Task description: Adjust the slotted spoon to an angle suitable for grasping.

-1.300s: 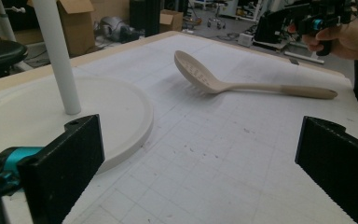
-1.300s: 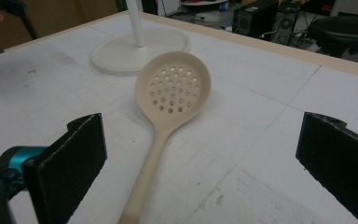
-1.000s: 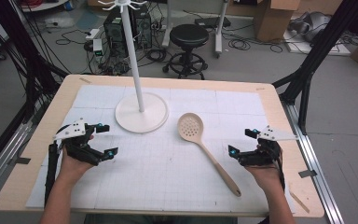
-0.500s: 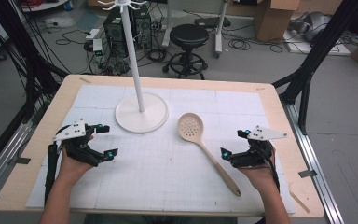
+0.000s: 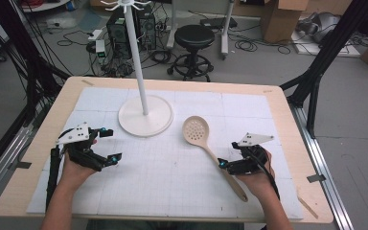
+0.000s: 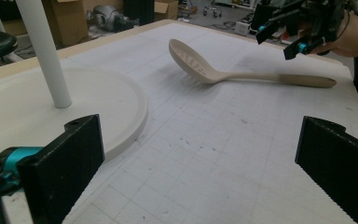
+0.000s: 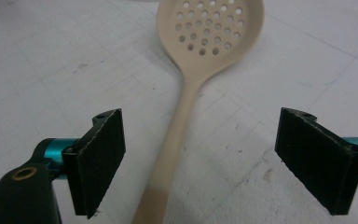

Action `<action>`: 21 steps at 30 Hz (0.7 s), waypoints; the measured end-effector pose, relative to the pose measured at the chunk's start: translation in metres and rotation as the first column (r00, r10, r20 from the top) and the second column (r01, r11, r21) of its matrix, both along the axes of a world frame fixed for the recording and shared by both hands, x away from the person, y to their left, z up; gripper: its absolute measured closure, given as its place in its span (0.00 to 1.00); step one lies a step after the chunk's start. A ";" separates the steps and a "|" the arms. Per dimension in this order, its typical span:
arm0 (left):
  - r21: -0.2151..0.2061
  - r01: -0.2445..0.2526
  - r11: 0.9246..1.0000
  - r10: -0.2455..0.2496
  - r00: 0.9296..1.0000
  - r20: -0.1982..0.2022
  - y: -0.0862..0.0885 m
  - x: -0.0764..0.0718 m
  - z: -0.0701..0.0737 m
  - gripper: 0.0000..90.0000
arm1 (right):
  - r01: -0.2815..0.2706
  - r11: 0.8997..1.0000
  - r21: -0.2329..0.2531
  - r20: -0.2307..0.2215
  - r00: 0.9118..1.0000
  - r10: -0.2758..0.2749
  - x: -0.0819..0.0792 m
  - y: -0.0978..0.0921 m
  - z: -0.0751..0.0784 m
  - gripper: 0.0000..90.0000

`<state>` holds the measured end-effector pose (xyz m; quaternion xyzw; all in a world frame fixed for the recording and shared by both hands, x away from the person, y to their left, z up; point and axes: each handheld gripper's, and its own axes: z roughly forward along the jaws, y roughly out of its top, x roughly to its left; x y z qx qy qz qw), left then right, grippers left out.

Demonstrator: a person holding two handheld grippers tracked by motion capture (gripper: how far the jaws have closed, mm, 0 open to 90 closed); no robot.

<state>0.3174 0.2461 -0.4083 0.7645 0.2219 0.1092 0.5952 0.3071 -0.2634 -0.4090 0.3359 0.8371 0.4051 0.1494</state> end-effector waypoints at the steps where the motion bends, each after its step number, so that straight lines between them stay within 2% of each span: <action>1: 0.002 0.000 1.000 0.000 1.000 0.002 0.000 0.000 0.000 0.02 | 0.000 1.000 0.000 0.000 1.000 0.000 0.000 0.000 0.000 0.17; 3: 0.002 0.000 1.000 0.000 1.000 0.002 0.000 0.000 0.000 0.02 | -0.005 1.000 -0.009 -0.009 1.000 0.004 0.000 0.001 -0.001 0.20; 5: 0.005 -0.002 1.000 0.002 1.000 0.003 -0.001 0.000 0.000 0.02 | -0.019 1.000 -0.023 -0.024 1.000 0.018 0.000 0.003 -0.003 0.27; 8: 0.005 -0.001 1.000 0.001 1.000 0.003 0.000 0.000 0.000 0.02 | -0.031 0.999 -0.042 -0.038 0.999 0.030 0.000 0.005 -0.005 0.30; 16: 0.011 0.000 1.000 0.000 1.000 -0.001 -0.001 0.000 -0.001 0.02 | -0.053 0.997 -0.047 -0.064 0.997 0.050 0.001 0.009 -0.006 0.40; 20: 0.016 0.005 1.000 -0.005 1.000 -0.003 -0.002 0.000 -0.001 0.02 | -0.061 0.996 -0.060 -0.087 0.995 0.056 0.001 0.012 -0.009 0.44; 21: 0.014 0.008 1.000 -0.008 1.000 -0.003 -0.002 0.000 -0.001 0.02 | -0.061 0.996 -0.064 -0.109 0.993 0.054 0.001 0.014 -0.010 0.46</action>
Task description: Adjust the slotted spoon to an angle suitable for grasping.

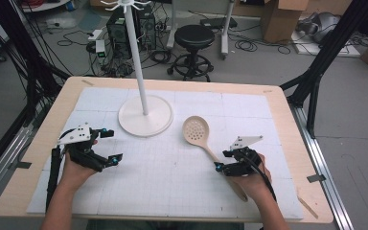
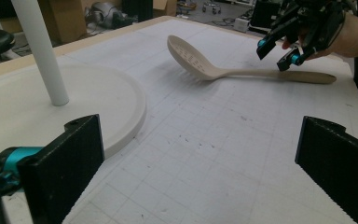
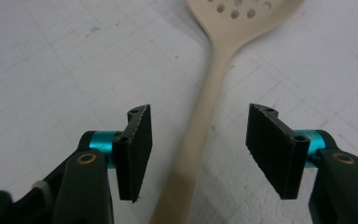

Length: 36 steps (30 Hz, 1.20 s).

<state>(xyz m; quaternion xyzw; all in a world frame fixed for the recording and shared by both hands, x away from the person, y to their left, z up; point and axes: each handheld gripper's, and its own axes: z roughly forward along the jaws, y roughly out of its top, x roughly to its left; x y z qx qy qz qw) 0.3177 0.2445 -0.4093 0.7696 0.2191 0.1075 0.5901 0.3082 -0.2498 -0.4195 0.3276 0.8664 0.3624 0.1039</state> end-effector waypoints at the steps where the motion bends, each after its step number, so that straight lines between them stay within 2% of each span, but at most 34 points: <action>1: 0.000 0.000 1.000 0.000 1.000 0.000 0.000 0.000 0.000 0.02 | -0.001 1.000 -0.003 -0.005 1.000 0.001 0.000 0.001 -0.001 0.47; 8: 0.004 -0.002 1.000 0.002 1.000 -0.001 0.000 0.000 0.000 0.02 | -0.008 1.000 -0.022 -0.043 0.999 0.007 0.001 0.003 -0.006 0.54; 20: 0.005 -0.002 1.000 0.002 1.000 -0.002 0.000 0.000 -0.001 0.02 | 0.000 0.998 -0.064 -0.072 0.997 -0.004 0.001 0.006 -0.010 0.64; 24: 0.008 -0.004 1.000 0.004 1.000 -0.002 0.000 0.000 -0.001 0.02 | -0.003 0.996 -0.089 -0.069 0.998 -0.004 0.001 0.007 -0.012 0.67; 29: 0.006 -0.007 1.000 0.007 1.000 -0.003 0.001 0.000 0.000 0.02 | -0.003 0.995 -0.096 -0.059 0.998 -0.003 0.001 0.007 -0.011 0.70; 36: 0.007 -0.004 1.000 0.004 1.000 -0.002 0.001 0.000 0.000 0.02 | -0.005 0.996 -0.091 -0.070 0.998 -0.001 0.000 0.008 -0.011 0.74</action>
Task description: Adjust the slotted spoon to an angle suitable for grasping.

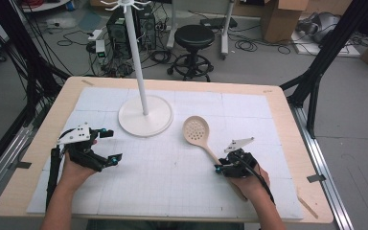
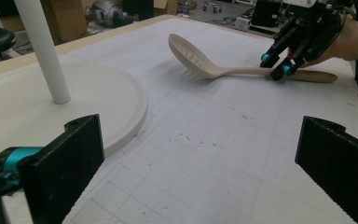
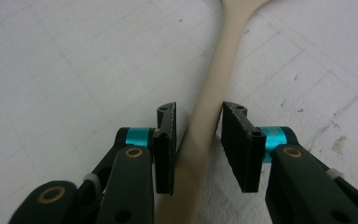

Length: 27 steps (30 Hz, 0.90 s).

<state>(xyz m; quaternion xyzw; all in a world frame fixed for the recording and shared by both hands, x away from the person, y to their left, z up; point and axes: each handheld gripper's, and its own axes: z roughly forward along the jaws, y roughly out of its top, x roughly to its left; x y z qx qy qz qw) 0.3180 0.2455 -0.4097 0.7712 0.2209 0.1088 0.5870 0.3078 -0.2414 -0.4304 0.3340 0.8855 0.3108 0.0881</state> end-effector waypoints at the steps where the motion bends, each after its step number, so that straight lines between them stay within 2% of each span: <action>1: 0.000 0.002 1.000 -0.002 1.000 0.000 0.000 0.000 0.000 0.02 | -0.002 1.000 0.001 0.002 1.000 0.002 0.000 0.000 0.000 0.74; 10: 0.001 0.002 1.000 -0.002 1.000 -0.001 0.000 0.000 0.000 0.02 | -0.007 1.000 -0.002 0.006 1.000 0.007 0.000 -0.001 0.001 0.79; 20: -0.003 -0.004 1.000 0.004 1.000 -0.001 0.002 0.000 0.001 0.02 | -0.076 0.997 -0.019 0.007 0.997 0.076 -0.002 0.006 0.002 0.85; 23: -0.001 -0.003 1.000 0.003 1.000 -0.003 0.001 0.000 0.000 0.02 | -0.130 0.991 0.014 -0.016 0.991 0.130 -0.002 0.010 0.001 0.85; 25: 0.003 -0.001 1.000 0.001 1.000 -0.002 0.001 0.000 0.000 0.02 | -0.146 0.989 0.015 -0.017 0.989 0.146 -0.003 0.012 0.001 0.85; 27: 0.002 0.000 1.000 0.000 1.000 -0.001 0.001 0.000 0.000 0.02 | -0.203 0.979 0.012 -0.014 0.979 0.203 -0.005 0.019 0.001 0.85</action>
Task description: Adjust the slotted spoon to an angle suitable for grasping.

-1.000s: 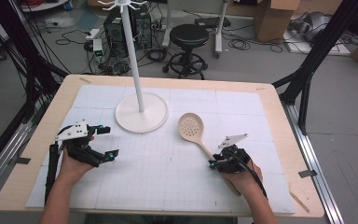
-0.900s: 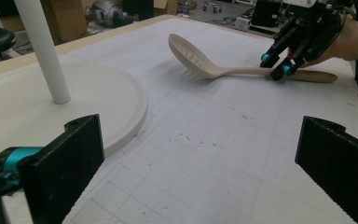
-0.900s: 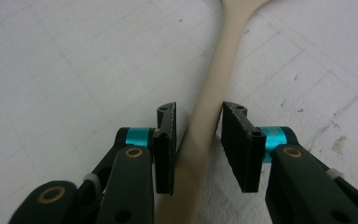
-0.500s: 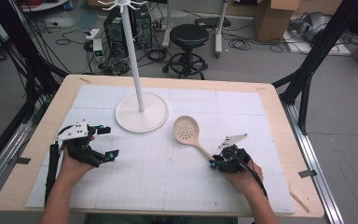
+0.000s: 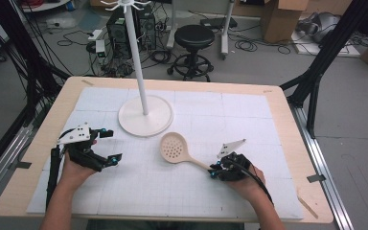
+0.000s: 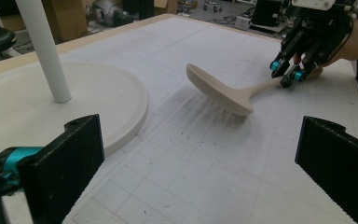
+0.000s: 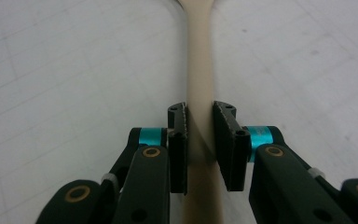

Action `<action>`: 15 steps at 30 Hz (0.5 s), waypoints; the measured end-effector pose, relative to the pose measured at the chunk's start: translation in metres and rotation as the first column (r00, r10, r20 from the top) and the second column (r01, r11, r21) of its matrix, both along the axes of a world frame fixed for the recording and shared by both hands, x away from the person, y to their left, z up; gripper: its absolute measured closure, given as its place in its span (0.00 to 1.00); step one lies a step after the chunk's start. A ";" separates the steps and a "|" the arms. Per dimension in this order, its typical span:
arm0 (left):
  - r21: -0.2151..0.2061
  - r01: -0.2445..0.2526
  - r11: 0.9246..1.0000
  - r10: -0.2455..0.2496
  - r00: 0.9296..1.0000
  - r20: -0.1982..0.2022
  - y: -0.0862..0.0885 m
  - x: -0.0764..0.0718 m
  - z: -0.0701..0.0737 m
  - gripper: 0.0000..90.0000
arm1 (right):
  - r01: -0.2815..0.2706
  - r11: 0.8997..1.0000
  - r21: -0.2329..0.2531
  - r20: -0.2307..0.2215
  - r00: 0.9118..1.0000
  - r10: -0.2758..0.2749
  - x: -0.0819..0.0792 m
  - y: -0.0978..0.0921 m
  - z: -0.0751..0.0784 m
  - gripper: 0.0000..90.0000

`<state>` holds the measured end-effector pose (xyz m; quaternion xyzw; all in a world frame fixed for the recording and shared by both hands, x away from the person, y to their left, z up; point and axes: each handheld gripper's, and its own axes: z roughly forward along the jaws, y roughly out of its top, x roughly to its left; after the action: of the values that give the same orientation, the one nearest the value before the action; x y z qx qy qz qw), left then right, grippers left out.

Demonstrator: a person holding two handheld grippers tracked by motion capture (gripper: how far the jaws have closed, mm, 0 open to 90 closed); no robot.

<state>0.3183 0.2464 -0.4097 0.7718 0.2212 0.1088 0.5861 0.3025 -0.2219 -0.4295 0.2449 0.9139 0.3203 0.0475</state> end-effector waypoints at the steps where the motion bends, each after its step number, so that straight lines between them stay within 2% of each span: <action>1: 0.000 -0.001 1.000 0.001 1.000 0.000 0.000 0.000 0.000 0.02 | 0.000 1.000 0.000 0.000 1.000 0.000 0.000 0.000 0.000 0.85; 2: 0.001 0.000 1.000 0.000 1.000 0.001 0.000 0.000 0.000 0.02 | -0.014 1.000 -0.001 0.001 1.000 0.014 0.000 0.002 0.000 0.85; 6: -0.005 -0.004 1.000 0.004 1.000 0.001 0.001 -0.001 0.001 0.02 | 0.011 1.000 0.009 -0.022 1.000 -0.010 0.001 0.004 0.000 0.83; 8: -0.001 -0.006 1.000 0.006 1.000 0.000 0.001 -0.001 0.001 0.02 | 0.028 0.999 0.023 -0.012 1.000 -0.028 0.001 0.003 0.000 0.74; 11: 0.004 -0.008 1.000 0.008 1.000 -0.004 0.002 0.000 0.000 0.02 | 0.058 0.997 0.043 -0.001 0.998 -0.058 -0.001 -0.004 0.004 0.68; 15: -0.002 -0.015 1.000 0.015 1.000 -0.006 0.005 0.000 -0.001 0.02 | 0.082 0.996 0.026 -0.015 0.997 -0.082 -0.007 -0.015 0.006 0.65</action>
<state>0.3186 0.2519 -0.4104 0.7698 0.2290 0.1109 0.5855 0.2955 -0.2373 -0.4236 0.2851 0.8989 0.3287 0.0511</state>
